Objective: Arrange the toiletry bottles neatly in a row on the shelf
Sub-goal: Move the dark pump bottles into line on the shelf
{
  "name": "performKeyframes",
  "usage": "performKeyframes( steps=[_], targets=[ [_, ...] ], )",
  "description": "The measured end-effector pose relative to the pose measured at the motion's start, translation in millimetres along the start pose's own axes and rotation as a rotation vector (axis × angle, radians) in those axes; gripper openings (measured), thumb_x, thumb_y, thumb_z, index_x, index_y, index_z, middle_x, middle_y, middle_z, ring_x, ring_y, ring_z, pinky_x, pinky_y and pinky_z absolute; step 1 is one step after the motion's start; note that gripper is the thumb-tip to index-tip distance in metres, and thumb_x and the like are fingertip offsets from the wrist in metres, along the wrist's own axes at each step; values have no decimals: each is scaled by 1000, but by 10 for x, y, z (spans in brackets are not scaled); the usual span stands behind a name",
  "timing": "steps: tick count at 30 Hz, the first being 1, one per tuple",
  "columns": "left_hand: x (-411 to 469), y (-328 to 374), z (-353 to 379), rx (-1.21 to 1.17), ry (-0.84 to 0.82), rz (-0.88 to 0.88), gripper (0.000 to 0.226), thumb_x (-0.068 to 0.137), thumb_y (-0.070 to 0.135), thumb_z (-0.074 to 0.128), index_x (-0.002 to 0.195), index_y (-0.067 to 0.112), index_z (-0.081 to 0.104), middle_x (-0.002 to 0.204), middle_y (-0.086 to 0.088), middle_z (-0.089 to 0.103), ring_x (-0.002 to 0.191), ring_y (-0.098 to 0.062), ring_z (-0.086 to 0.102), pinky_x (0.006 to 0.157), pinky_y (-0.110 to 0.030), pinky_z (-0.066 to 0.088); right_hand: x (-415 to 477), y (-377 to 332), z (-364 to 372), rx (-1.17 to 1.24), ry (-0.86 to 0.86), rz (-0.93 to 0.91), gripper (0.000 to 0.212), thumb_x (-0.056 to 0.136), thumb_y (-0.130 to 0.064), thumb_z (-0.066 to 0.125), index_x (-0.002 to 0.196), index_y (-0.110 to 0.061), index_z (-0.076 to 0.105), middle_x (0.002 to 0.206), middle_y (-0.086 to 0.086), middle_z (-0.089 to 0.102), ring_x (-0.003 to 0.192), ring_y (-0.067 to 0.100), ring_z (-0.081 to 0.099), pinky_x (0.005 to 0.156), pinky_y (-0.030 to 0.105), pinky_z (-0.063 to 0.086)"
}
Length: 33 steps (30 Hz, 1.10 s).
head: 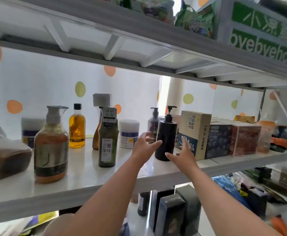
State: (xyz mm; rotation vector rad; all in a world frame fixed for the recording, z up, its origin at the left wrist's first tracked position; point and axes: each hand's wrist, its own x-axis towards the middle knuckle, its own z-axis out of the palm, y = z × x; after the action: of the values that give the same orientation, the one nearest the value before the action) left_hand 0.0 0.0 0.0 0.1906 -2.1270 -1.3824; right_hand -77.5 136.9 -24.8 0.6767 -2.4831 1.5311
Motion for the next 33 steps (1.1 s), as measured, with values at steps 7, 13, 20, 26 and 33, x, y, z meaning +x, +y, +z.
performKeyframes(
  steps=[7, 13, 20, 26, 33],
  targets=[
    [237, 62, 136, -87, -99, -91, 83, 77, 36, 75, 145, 18, 30, 141, -9, 45, 116, -17, 49, 93, -27, 45, 337, 68, -44, 148, -104, -5, 105, 76, -24, 77, 150, -26, 3, 149, 9, 34, 134, 29, 37, 109, 49, 35],
    [411, 4, 328, -144, -14, -60, 68, 76, 23, 77, 135, 18, 43, 131, -6, 55, 102, -12, 54, 67, -10, 45, 533, 172, -54, 230, -233, -56, 79, 72, -17, 79, 138, -25, 37, 119, 0, 58, 117, 24, 55, 97, 42, 48],
    [569, -118, 425, -66, -32, -79, 71, 69, 24, 83, 131, 20, 49, 121, -3, 62, 106, -15, 62, 90, -32, 54, 724, 352, -80, 235, -407, -72, 64, 68, -28, 81, 125, -21, 52, 109, -5, 64, 99, 12, 61, 75, 22, 51],
    [605, -210, 448, -62, -51, -51, 33, 70, 22, 82, 97, 29, 64, 105, 2, 69, 98, -13, 66, 91, -34, 54, 800, 445, -114, 142, -500, -115, 62, 56, -34, 86, 113, -24, 64, 105, -5, 70, 103, 15, 64, 96, 39, 50],
    [528, -271, 188, -38, -59, -26, 26, 77, 20, 75, 100, 25, 64, 105, 2, 70, 97, -11, 66, 82, -24, 54, 775, 272, 89, 62, -521, -162, 55, 58, -39, 84, 110, -29, 67, 102, -10, 71, 97, 10, 64, 93, 32, 50]
  ],
)
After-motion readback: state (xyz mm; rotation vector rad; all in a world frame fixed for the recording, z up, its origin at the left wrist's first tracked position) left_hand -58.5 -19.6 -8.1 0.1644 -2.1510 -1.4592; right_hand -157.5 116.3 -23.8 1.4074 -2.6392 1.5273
